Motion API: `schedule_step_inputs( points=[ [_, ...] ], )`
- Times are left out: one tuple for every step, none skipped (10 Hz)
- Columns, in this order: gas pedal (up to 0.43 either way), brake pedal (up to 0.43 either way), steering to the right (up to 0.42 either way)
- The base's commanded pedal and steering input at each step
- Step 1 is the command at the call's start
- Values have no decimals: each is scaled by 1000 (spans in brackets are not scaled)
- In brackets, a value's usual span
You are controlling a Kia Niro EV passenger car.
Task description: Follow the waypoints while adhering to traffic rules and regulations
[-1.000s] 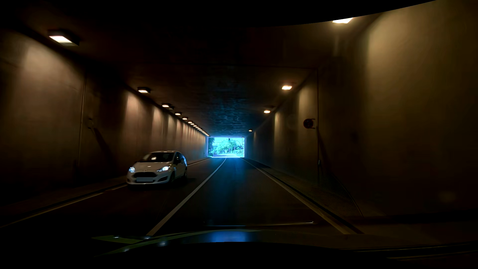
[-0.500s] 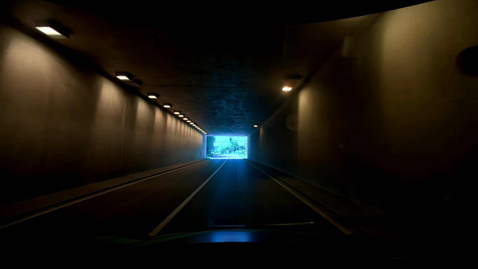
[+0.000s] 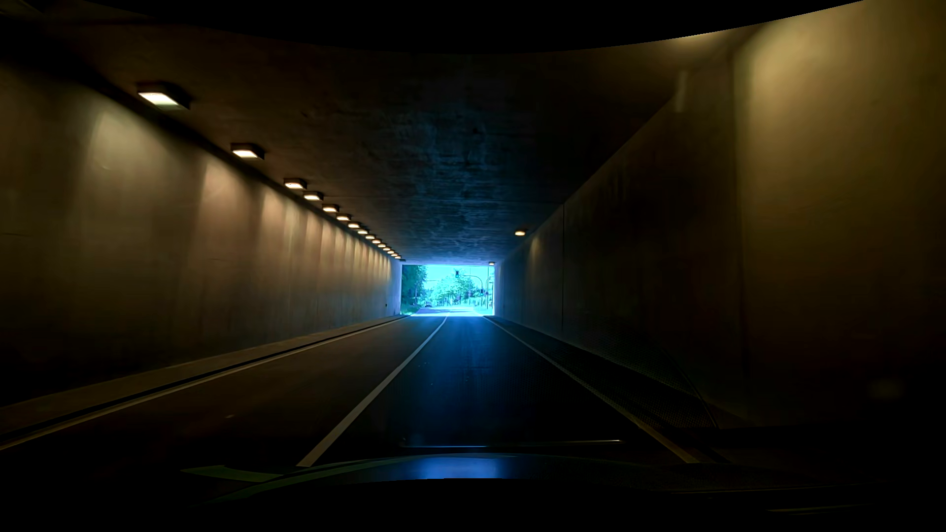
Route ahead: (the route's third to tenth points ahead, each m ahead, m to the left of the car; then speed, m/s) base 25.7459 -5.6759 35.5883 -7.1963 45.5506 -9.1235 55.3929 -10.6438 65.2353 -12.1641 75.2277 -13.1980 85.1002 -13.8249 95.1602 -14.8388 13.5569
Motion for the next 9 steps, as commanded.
schedule_step_inputs(
  points=[
    [39, 0, -3],
    [39, 0, -3],
    [39, 0, -3],
    [39, 0, -3],
    [47, 0, -4],
    [47, 0, -4],
    [47, 0, -5],
    [47, 0, -6],
    [47, 0, -6]
  ],
)
